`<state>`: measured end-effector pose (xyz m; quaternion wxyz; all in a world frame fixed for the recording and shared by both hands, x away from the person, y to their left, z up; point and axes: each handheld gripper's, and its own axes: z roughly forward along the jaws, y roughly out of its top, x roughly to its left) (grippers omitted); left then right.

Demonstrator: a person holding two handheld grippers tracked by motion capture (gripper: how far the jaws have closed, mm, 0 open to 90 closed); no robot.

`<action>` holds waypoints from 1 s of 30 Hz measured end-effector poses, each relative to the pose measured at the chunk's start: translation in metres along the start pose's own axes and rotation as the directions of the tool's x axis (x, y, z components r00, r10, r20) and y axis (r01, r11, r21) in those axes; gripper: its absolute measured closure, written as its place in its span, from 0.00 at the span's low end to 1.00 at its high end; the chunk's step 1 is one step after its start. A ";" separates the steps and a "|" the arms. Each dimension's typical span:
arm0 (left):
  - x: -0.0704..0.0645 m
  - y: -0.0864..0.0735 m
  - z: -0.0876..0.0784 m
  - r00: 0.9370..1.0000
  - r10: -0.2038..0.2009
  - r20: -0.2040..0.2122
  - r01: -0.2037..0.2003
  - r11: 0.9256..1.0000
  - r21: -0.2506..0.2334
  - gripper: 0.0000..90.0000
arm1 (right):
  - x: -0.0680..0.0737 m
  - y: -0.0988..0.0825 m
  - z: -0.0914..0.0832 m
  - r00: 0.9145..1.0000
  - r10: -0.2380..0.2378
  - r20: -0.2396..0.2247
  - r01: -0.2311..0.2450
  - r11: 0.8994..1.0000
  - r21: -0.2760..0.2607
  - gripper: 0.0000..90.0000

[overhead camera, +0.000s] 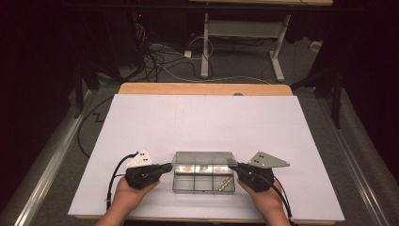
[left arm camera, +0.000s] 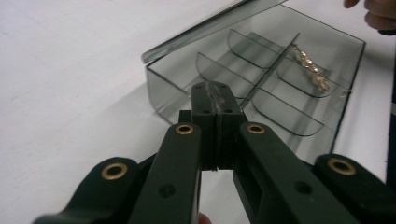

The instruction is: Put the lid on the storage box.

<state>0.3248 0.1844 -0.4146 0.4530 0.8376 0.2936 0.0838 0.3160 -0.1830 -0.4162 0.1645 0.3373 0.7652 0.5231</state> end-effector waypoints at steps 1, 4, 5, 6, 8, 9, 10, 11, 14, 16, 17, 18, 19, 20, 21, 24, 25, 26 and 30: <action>0.000 0.000 0.000 1.000 -0.006 0.006 0.006 1.000 -0.007 0.97 | 0.001 -0.001 0.000 1.000 0.001 -0.001 -0.001 1.000 0.000 1.00; -0.003 0.001 -0.001 1.000 0.000 0.017 0.001 1.000 -0.031 0.97 | 0.002 -0.004 -0.001 1.000 -0.005 0.000 0.005 1.000 0.009 1.00; -0.004 0.001 -0.001 1.000 0.004 0.020 -0.003 0.999 -0.035 0.97 | 0.001 -0.005 -0.002 1.000 -0.005 0.000 0.005 1.000 0.011 1.00; -0.005 0.002 0.000 1.000 0.006 0.023 -0.005 0.999 -0.038 0.97 | 0.001 -0.006 -0.002 1.000 0.001 -0.003 0.000 1.000 0.010 1.00; -0.006 0.002 0.001 1.000 0.004 0.030 -0.002 0.999 -0.048 0.97 | 0.001 -0.007 -0.003 1.000 -0.003 -0.004 0.003 1.000 0.018 1.00; -0.006 0.002 0.002 0.999 0.002 0.036 0.000 0.999 -0.052 0.97 | 0.001 -0.008 -0.003 1.000 -0.007 -0.003 0.007 1.000 0.019 1.00; -0.007 0.002 0.002 0.999 0.005 0.035 -0.003 0.999 -0.053 0.97 | 0.002 -0.008 -0.003 1.000 -0.004 -0.003 0.004 1.000 0.019 1.00; -0.007 0.002 0.003 0.999 0.007 0.037 -0.005 0.999 -0.052 0.97 | 0.002 -0.009 -0.004 1.000 -0.008 -0.003 0.008 1.000 0.020 1.00; -0.008 0.002 0.003 0.999 -0.003 0.049 0.005 0.999 -0.054 0.97 | 0.003 -0.010 -0.005 1.000 -0.004 -0.003 0.004 1.000 0.022 1.00; -0.009 0.003 0.004 0.999 0.001 0.051 0.001 0.999 -0.052 0.97 | 0.003 -0.010 -0.005 1.000 -0.005 -0.004 0.005 1.000 0.023 1.00; -0.009 0.003 0.004 0.999 0.000 0.053 0.003 0.999 -0.054 0.97 | 0.003 -0.010 -0.005 1.000 -0.005 -0.004 0.005 1.000 0.024 1.00; -0.009 0.003 0.004 0.998 0.000 0.056 0.004 0.998 -0.057 0.97 | 0.003 -0.011 -0.005 1.000 -0.006 -0.003 0.006 1.000 0.023 1.00; -0.009 0.004 0.004 0.998 -0.003 0.056 0.006 0.998 -0.060 0.97 | 0.003 -0.011 -0.005 1.000 -0.006 -0.003 0.006 1.000 0.024 1.00; -0.010 0.004 0.004 0.998 -0.003 0.056 0.006 0.998 -0.060 0.97 | 0.003 -0.011 -0.005 1.000 -0.009 -0.004 0.009 1.000 0.025 1.00; -0.010 0.004 0.005 0.998 -0.001 0.056 0.004 0.998 -0.058 0.97 | 0.003 -0.012 -0.005 1.000 -0.009 -0.003 0.009 1.000 0.025 1.00; -0.009 0.003 0.005 0.998 0.001 0.057 0.002 0.999 -0.054 0.97 | 0.003 -0.012 -0.005 1.000 -0.004 -0.001 0.004 1.000 0.028 1.00; -0.009 0.003 0.005 0.998 0.001 0.058 0.002 0.999 -0.054 0.97 | 0.003 -0.013 -0.005 1.000 -0.001 0.000 0.001 1.000 0.028 1.00; -0.009 0.004 0.005 0.998 0.001 0.058 0.002 0.998 -0.055 0.97 | 0.002 -0.013 -0.005 1.000 -0.004 0.000 0.004 1.000 0.030 1.00; -0.009 0.003 0.005 0.998 0.004 0.059 -0.001 0.999 -0.052 0.97 | 0.002 -0.014 -0.005 1.000 -0.004 0.003 0.003 0.999 0.034 1.00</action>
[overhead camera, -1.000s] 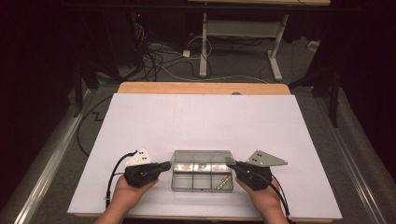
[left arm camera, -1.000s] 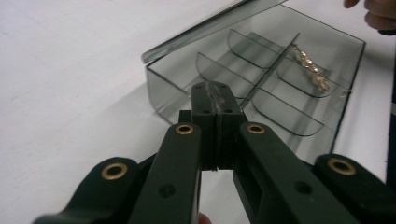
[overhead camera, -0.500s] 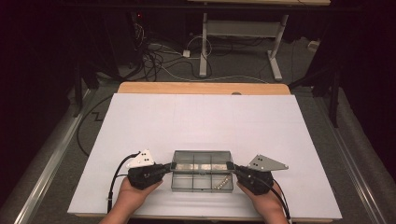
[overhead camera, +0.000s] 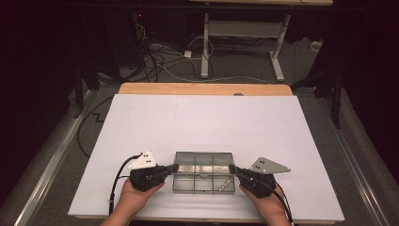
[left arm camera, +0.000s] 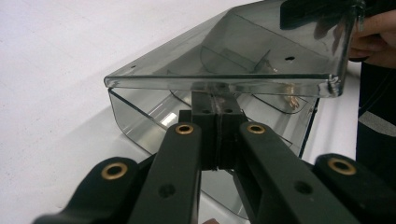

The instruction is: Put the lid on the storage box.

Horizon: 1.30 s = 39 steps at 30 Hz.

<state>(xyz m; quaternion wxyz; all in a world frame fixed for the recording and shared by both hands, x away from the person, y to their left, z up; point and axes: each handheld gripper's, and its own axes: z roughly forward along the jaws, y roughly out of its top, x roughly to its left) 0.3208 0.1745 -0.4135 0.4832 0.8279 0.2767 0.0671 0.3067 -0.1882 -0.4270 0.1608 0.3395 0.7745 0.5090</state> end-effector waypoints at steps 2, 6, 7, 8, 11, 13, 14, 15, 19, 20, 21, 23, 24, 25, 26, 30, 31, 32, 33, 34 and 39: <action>0.000 0.000 0.000 1.000 0.001 0.001 -0.001 1.000 0.000 0.97 | 0.000 0.000 -0.001 1.000 0.004 0.002 -0.004 1.000 0.001 1.00; -0.001 0.000 0.000 1.000 0.002 0.000 -0.002 1.000 0.000 0.97 | -0.001 -0.001 -0.002 1.000 0.004 0.004 -0.004 1.000 0.001 1.00; -0.001 0.000 0.000 1.000 0.001 0.000 -0.001 1.000 0.000 0.97 | -0.002 -0.002 -0.002 1.000 0.003 0.005 -0.003 1.000 0.002 1.00; -0.001 0.000 0.000 1.000 0.002 0.000 -0.002 1.000 0.001 0.97 | -0.002 -0.002 -0.003 1.000 0.005 0.007 -0.005 1.000 0.001 1.00; -0.001 0.000 0.000 1.000 0.002 0.001 -0.002 1.000 0.002 0.97 | -0.005 -0.004 -0.005 1.000 0.008 0.015 -0.008 1.000 0.000 1.00; -0.001 0.000 0.000 1.000 0.001 0.000 -0.001 1.000 0.001 0.97 | -0.008 -0.005 -0.008 1.000 0.011 0.023 -0.012 1.000 0.004 1.00; -0.002 0.000 0.000 1.000 0.003 -0.001 -0.003 1.000 0.002 0.97 | -0.009 -0.006 -0.009 1.000 0.014 0.027 -0.014 1.000 0.004 1.00; -0.002 0.000 0.000 1.000 0.005 -0.003 -0.005 1.000 0.004 0.97 | -0.010 -0.007 -0.011 0.999 0.014 0.034 -0.014 1.000 0.007 1.00; -0.003 -0.001 0.001 1.000 0.019 -0.008 -0.019 1.000 0.016 0.97 | -0.016 -0.013 -0.016 0.998 0.030 0.061 -0.030 0.999 0.015 1.00; -0.004 -0.002 0.001 1.000 0.022 -0.008 -0.022 1.000 0.018 0.97 | -0.019 -0.014 -0.017 0.997 0.027 0.071 -0.029 0.999 0.017 1.00; -0.004 -0.002 0.001 1.000 0.022 -0.008 -0.022 1.000 0.018 0.97 | -0.021 -0.016 -0.018 0.996 0.029 0.089 -0.032 0.999 0.025 1.00; -0.004 -0.003 0.002 1.000 0.026 -0.009 -0.026 0.999 0.021 0.97 | -0.024 -0.019 -0.020 0.993 0.032 0.110 -0.036 0.999 0.032 0.98; -0.005 -0.004 0.002 0.999 0.031 -0.011 -0.031 0.999 0.024 0.97 | -0.026 -0.021 -0.021 0.992 0.034 0.124 -0.039 0.998 0.041 0.93; -0.005 -0.004 0.002 0.999 0.036 -0.015 -0.036 0.999 0.030 0.97 | -0.028 -0.023 -0.022 0.990 0.032 0.139 -0.040 0.998 0.055 0.88; -0.006 -0.005 0.002 0.999 0.037 -0.017 -0.037 0.999 0.032 0.97 | -0.030 -0.025 -0.022 0.988 0.042 0.147 -0.053 0.996 0.069 0.83; -0.008 -0.006 0.002 0.998 0.052 -0.030 -0.051 0.998 0.035 0.97 | -0.038 -0.032 -0.026 0.984 0.064 0.166 -0.083 0.991 0.109 0.60; -0.008 -0.006 0.001 0.998 0.052 -0.031 -0.051 0.998 0.034 0.97 | -0.039 -0.034 -0.027 0.983 0.066 0.172 -0.086 0.990 0.113 0.53; -0.009 -0.007 0.001 0.998 0.052 -0.032 -0.051 0.998 0.034 0.97 | -0.040 -0.036 -0.028 0.982 0.068 0.178 -0.090 0.989 0.117 0.46; -0.010 -0.008 0.001 0.998 0.054 -0.034 -0.053 0.998 0.038 0.97 | -0.040 -0.036 -0.029 0.979 0.076 0.188 -0.100 0.988 0.121 0.39; -0.010 -0.008 0.001 0.998 0.055 -0.035 -0.053 0.998 0.039 0.97 | -0.041 -0.038 -0.030 0.977 0.070 0.200 -0.095 0.988 0.121 0.32; -0.013 -0.012 -0.001 0.998 0.056 -0.042 -0.054 0.998 0.040 0.97 | -0.041 -0.039 -0.034 0.964 0.098 0.246 -0.133 0.983 0.128 0.00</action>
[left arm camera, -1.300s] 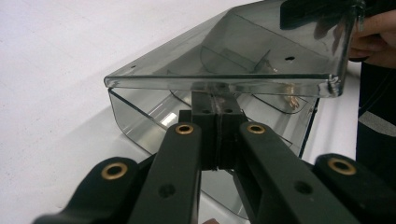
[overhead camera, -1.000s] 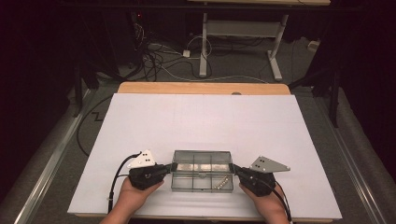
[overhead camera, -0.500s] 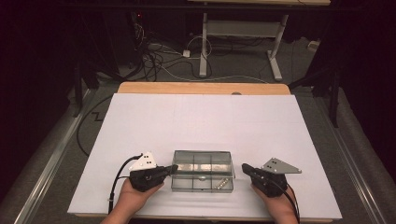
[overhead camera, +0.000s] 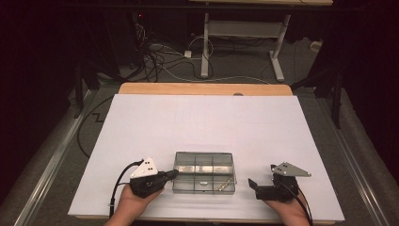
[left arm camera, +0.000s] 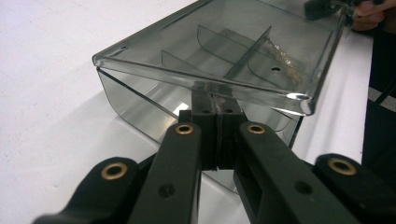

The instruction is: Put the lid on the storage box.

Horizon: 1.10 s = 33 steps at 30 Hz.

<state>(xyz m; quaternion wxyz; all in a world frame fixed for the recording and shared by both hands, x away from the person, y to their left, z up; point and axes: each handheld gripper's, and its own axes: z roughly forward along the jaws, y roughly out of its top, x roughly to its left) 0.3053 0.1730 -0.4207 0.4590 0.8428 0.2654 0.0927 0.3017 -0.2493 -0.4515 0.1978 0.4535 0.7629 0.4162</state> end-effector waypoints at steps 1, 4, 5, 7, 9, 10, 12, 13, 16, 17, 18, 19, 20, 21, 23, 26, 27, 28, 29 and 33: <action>0.000 -0.001 -0.001 1.000 0.003 -0.006 -0.003 1.000 -0.001 0.97 | 0.000 -0.001 -0.001 1.000 0.001 0.009 -0.001 1.000 -0.002 0.00; 0.001 -0.004 -0.004 1.000 -0.006 -0.013 0.006 1.000 -0.011 0.97 | -0.002 -0.001 -0.004 1.000 0.007 0.013 -0.007 1.000 -0.011 0.00; 0.001 -0.005 -0.005 1.000 -0.006 -0.015 0.006 1.000 -0.012 0.97 | -0.002 -0.001 -0.004 1.000 0.008 0.010 -0.008 1.000 -0.016 0.00; 0.001 -0.006 -0.006 1.000 -0.008 -0.019 0.008 1.000 -0.010 0.97 | -0.001 0.000 -0.005 1.000 0.008 0.008 -0.008 1.000 -0.020 0.00; 0.001 -0.008 -0.006 1.000 -0.009 -0.023 0.009 1.000 -0.003 0.97 | 0.000 0.000 -0.004 1.000 0.008 0.007 -0.008 1.000 -0.019 0.00; 0.002 -0.009 -0.006 1.000 -0.007 -0.026 0.007 1.000 0.004 0.97 | 0.000 0.000 -0.004 1.000 0.005 0.006 -0.005 1.000 -0.020 0.00; 0.004 -0.012 -0.003 0.999 -0.020 -0.045 0.022 0.999 0.039 0.97 | 0.001 0.000 -0.003 1.000 0.003 0.003 -0.003 1.000 -0.017 0.00; 0.008 -0.014 -0.002 0.998 -0.044 -0.050 0.046 0.998 0.048 0.97 | 0.001 -0.001 -0.003 1.000 0.005 0.000 -0.005 1.000 -0.016 0.00; 0.017 -0.018 -0.001 0.994 -0.080 -0.076 0.084 0.995 0.055 0.97 | 0.001 0.000 -0.002 1.000 0.007 -0.008 -0.007 1.000 -0.015 0.00; 0.019 -0.018 -0.002 0.993 -0.082 -0.086 0.086 0.995 0.052 0.97 | 0.001 0.000 -0.002 1.000 0.008 -0.010 -0.008 1.000 -0.017 0.00; 0.021 -0.018 -0.003 0.992 -0.081 -0.098 0.086 0.995 0.050 0.97 | 0.001 0.001 -0.003 1.000 0.009 -0.010 -0.009 1.000 -0.022 0.00; 0.023 -0.019 -0.004 0.991 -0.081 -0.111 0.087 0.995 0.049 0.97 | 0.001 0.001 -0.003 1.000 0.006 -0.010 -0.006 1.000 -0.029 0.00; 0.026 -0.019 -0.005 0.989 -0.078 -0.125 0.085 0.995 0.049 0.97 | 0.001 0.002 -0.004 1.000 0.007 -0.011 -0.007 0.999 -0.034 0.00; 0.028 -0.019 -0.006 0.987 -0.078 -0.140 0.085 0.995 0.048 0.97 | 0.001 0.002 -0.004 1.000 0.008 -0.009 -0.009 0.999 -0.039 0.00; 0.034 -0.020 -0.010 0.982 -0.086 -0.168 0.095 0.995 0.041 0.97 | 0.001 0.002 -0.004 1.000 0.009 -0.012 -0.009 0.999 -0.042 0.00; 0.043 -0.022 -0.016 0.972 -0.102 -0.213 0.111 0.993 0.028 0.97 | 0.002 0.002 -0.003 1.000 0.002 -0.015 -0.003 0.999 -0.043 0.00; 0.047 -0.023 -0.018 0.969 -0.114 -0.221 0.121 0.992 0.017 0.97 | 0.003 0.002 -0.002 1.000 0.003 -0.014 -0.004 0.999 -0.044 0.00; 0.049 -0.023 -0.019 0.967 -0.126 -0.221 0.131 0.991 0.009 0.97 | 0.003 0.002 -0.002 1.000 -0.001 -0.014 0.000 0.999 -0.046 0.00; 0.051 -0.024 -0.019 0.967 -0.134 -0.218 0.138 0.990 0.003 0.97 | 0.004 0.002 -0.001 1.000 -0.002 -0.014 0.002 0.999 -0.046 0.00; 0.051 -0.022 -0.014 0.968 -0.111 -0.223 0.115 0.993 0.002 0.97 | 0.006 0.002 0.001 1.000 -0.006 -0.020 0.005 0.999 -0.041 0.00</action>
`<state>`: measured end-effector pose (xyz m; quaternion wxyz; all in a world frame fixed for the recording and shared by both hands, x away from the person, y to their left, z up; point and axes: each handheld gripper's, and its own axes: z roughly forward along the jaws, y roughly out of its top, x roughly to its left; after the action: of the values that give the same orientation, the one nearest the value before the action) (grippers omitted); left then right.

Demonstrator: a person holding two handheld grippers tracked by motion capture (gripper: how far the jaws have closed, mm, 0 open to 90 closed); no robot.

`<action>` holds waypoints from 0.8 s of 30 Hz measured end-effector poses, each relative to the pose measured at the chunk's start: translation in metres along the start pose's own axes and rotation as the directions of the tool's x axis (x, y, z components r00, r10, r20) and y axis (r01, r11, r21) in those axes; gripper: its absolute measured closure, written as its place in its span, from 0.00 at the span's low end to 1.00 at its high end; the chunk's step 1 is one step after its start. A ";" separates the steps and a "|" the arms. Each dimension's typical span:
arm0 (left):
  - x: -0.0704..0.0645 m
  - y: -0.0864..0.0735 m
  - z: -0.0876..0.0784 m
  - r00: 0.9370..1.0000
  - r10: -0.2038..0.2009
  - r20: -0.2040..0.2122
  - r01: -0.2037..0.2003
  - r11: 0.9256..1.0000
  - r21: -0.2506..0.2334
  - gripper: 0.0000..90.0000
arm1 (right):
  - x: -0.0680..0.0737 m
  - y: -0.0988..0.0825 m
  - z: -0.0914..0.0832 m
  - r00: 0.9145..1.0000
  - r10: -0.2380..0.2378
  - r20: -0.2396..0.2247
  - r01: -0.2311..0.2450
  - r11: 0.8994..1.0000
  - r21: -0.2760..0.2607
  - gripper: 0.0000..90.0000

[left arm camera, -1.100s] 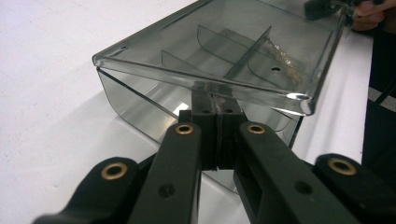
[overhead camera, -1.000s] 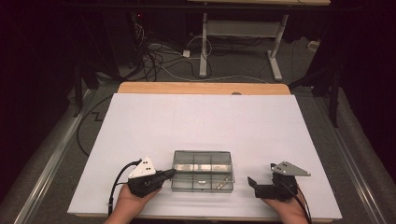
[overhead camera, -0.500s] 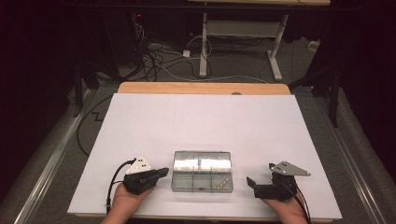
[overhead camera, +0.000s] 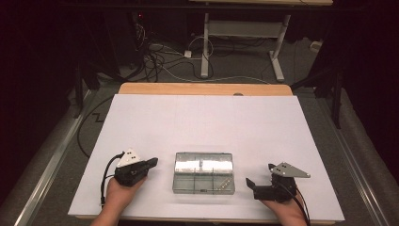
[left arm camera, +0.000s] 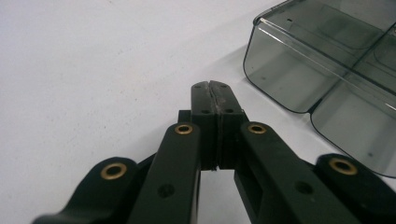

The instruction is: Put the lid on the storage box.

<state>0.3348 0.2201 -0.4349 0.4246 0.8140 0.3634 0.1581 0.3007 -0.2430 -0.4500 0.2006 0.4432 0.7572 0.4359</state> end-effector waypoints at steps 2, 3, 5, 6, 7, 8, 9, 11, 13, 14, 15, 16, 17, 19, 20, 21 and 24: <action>0.000 0.000 0.002 1.000 0.000 0.000 0.000 1.000 -0.006 0.92 | 0.001 0.000 0.001 1.000 -0.003 0.001 0.003 1.000 -0.003 0.00; 0.002 0.000 0.002 1.000 -0.011 0.002 0.011 1.000 -0.004 0.89 | 0.001 0.000 0.002 1.000 -0.005 0.000 0.005 1.000 -0.002 0.00; 0.004 0.000 0.003 0.999 -0.036 0.011 0.036 0.999 -0.005 0.79 | 0.002 0.000 0.003 1.000 -0.009 0.003 0.009 1.000 -0.001 0.00; 0.005 0.000 0.003 0.999 -0.043 0.013 0.043 0.999 -0.003 0.73 | 0.002 0.000 0.003 1.000 -0.008 0.004 0.008 1.000 0.001 0.00; 0.006 0.000 0.003 0.999 -0.047 0.012 0.047 0.999 0.001 0.67 | 0.002 0.000 0.003 1.000 -0.008 0.004 0.008 1.000 0.001 0.00; 0.005 0.000 0.004 0.999 -0.050 0.008 0.050 0.999 0.004 0.61 | 0.002 0.000 0.003 1.000 -0.008 0.005 0.008 1.000 0.001 0.00; 0.005 0.001 0.004 0.999 -0.046 0.004 0.046 0.999 0.008 0.57 | 0.002 0.000 0.003 1.000 -0.009 0.003 0.009 1.000 0.000 0.00; 0.004 0.001 0.005 0.999 -0.033 -0.003 0.033 0.999 0.016 0.47 | 0.002 0.000 0.002 1.000 -0.010 0.001 0.010 1.000 -0.008 0.00; 0.003 0.002 0.006 0.999 -0.031 -0.014 0.032 0.999 0.027 0.33 | 0.001 0.000 0.001 1.000 -0.010 0.002 0.010 1.000 -0.011 0.00; 0.003 0.002 0.006 0.999 -0.034 -0.014 0.035 0.999 0.029 0.29 | 0.000 0.000 0.001 1.000 -0.012 0.002 0.012 1.000 -0.015 0.00; 0.003 0.002 0.006 0.999 -0.036 -0.012 0.037 0.999 0.028 0.24 | 0.000 0.000 0.000 1.000 -0.010 0.003 0.010 1.000 -0.016 0.00; 0.004 0.002 0.006 0.999 -0.036 -0.010 0.037 0.999 0.027 0.19 | -0.001 0.000 0.000 1.000 -0.009 0.005 0.009 1.000 -0.021 0.00; 0.003 0.002 0.006 0.999 -0.035 -0.006 0.035 0.999 0.027 0.13 | -0.001 0.001 -0.001 1.000 -0.007 0.006 0.007 1.000 -0.023 0.00; 0.003 0.002 0.006 0.999 -0.034 0.007 0.034 0.999 0.026 0.00 | -0.001 0.000 -0.002 1.000 -0.009 0.009 0.009 1.000 -0.028 0.00; 0.002 0.002 0.005 1.000 -0.026 0.010 0.026 0.999 0.022 0.00 | -0.001 0.000 -0.003 1.000 -0.013 0.011 0.014 0.999 -0.033 0.00; 0.000 0.001 0.006 1.000 -0.015 0.013 0.015 1.000 0.023 0.00 | -0.001 0.001 -0.004 1.000 -0.010 0.013 0.011 0.999 -0.036 0.00; -0.001 0.002 0.007 1.000 -0.002 0.008 0.002 0.999 0.034 0.00 | -0.002 0.001 -0.006 1.000 -0.016 0.025 0.017 0.999 -0.048 0.00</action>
<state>0.3387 0.2149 -0.4373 0.4122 0.8214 0.3653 0.1483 0.2977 -0.2471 -0.4462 0.2242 0.4374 0.7475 0.4469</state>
